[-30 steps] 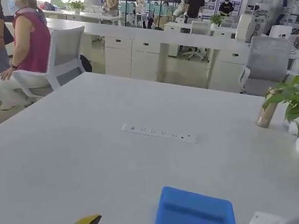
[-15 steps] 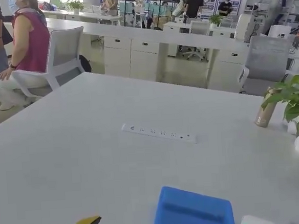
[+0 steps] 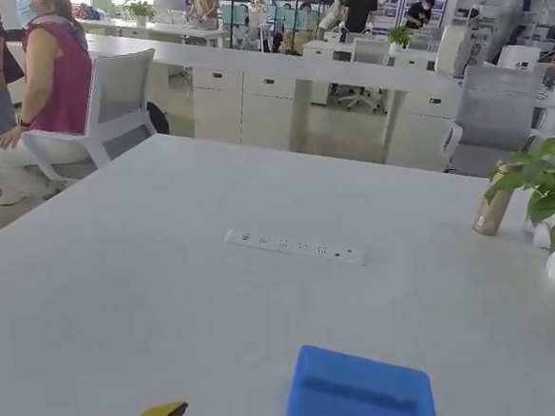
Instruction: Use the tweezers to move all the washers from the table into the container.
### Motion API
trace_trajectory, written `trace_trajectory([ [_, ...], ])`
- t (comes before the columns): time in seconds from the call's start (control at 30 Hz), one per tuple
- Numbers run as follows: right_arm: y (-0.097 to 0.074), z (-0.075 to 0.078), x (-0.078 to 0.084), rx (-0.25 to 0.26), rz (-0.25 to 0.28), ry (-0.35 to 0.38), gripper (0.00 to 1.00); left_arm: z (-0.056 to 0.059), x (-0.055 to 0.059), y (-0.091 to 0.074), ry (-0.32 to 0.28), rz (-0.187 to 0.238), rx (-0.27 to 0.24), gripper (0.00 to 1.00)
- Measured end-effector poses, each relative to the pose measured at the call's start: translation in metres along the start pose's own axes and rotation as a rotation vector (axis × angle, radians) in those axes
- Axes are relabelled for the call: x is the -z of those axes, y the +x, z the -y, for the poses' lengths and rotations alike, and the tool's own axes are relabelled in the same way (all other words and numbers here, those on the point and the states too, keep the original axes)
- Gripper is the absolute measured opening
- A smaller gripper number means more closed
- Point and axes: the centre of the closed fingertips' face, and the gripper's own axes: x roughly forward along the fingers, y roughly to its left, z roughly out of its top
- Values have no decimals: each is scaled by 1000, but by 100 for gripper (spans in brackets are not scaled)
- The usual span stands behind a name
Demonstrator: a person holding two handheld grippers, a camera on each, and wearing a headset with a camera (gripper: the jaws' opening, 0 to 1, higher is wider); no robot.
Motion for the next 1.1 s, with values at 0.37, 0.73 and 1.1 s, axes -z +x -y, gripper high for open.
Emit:
trace_trajectory([
  [0.37,-50,35,-24,128,143,140,3,2,1,0,5,-6,8,90],
  [0.73,-65,88,-45,209,152,90,3,1,0,0,-2,-2,5,89],
  [1.1,-32,130,-28,180,97,295,3,1,1,0,-5,-6,5,89],
])
